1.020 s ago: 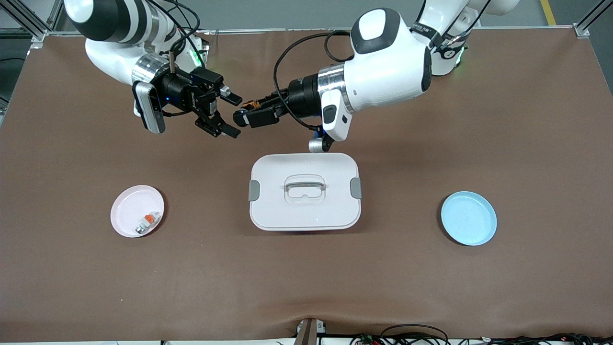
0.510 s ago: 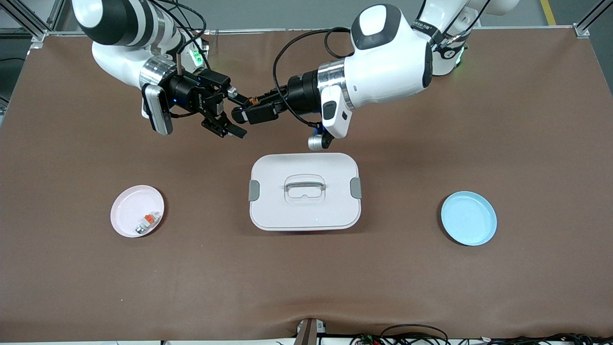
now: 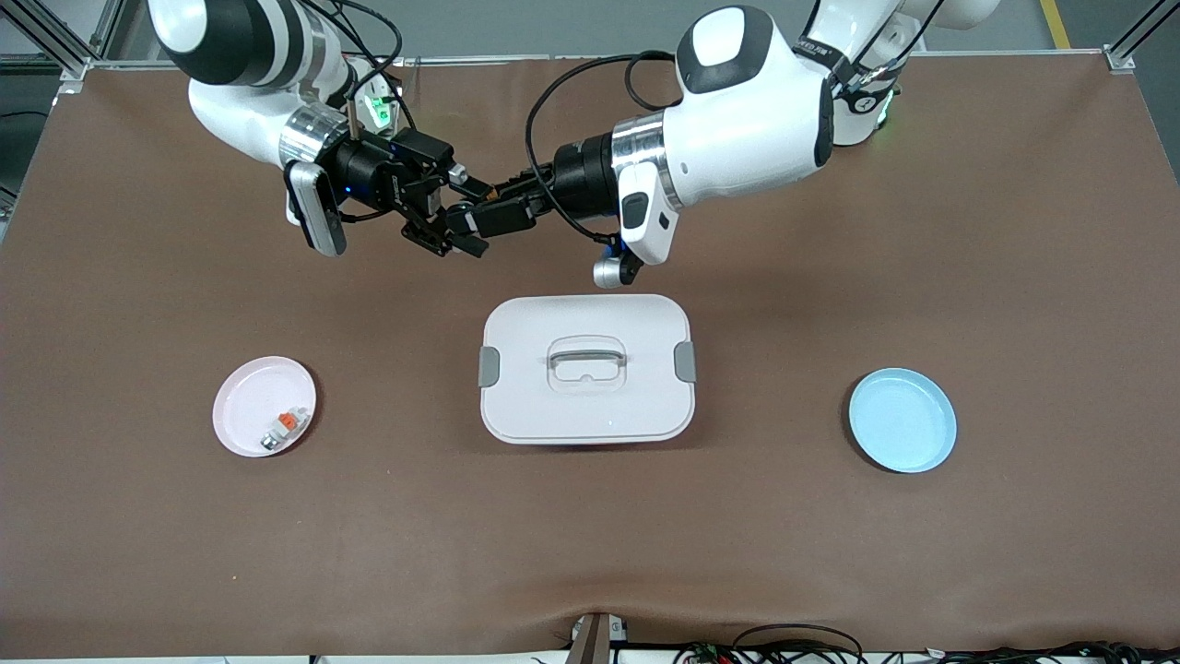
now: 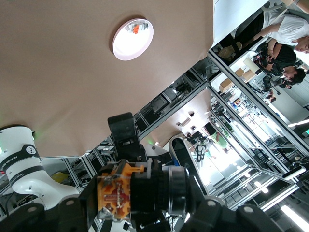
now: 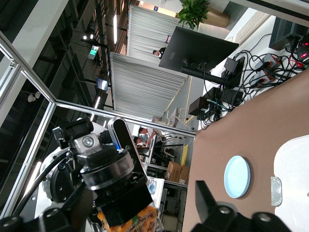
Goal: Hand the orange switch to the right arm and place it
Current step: 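Close the right gripper on the switch's button end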
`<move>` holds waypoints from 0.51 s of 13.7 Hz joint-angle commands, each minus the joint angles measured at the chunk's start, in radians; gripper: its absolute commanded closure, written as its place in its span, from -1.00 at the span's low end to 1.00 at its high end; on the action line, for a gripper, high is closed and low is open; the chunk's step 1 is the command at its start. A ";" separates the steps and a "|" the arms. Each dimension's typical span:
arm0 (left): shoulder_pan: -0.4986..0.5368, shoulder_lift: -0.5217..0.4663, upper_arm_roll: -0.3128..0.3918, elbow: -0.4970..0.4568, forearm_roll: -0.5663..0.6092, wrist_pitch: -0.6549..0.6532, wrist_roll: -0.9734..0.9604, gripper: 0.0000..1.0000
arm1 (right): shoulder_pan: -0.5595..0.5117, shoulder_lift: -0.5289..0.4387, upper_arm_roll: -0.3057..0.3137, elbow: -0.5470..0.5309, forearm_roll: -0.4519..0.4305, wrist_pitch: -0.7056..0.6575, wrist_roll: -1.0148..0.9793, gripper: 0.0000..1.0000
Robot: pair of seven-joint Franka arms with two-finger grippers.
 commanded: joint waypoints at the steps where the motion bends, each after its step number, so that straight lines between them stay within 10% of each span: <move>1: -0.004 -0.016 0.002 -0.002 0.020 -0.005 -0.031 0.85 | 0.014 -0.017 -0.009 -0.010 0.040 -0.001 0.004 -0.51; 7: -0.002 -0.016 0.003 -0.003 0.020 -0.005 -0.031 0.85 | 0.011 -0.017 -0.013 0.028 0.037 0.001 0.020 -0.28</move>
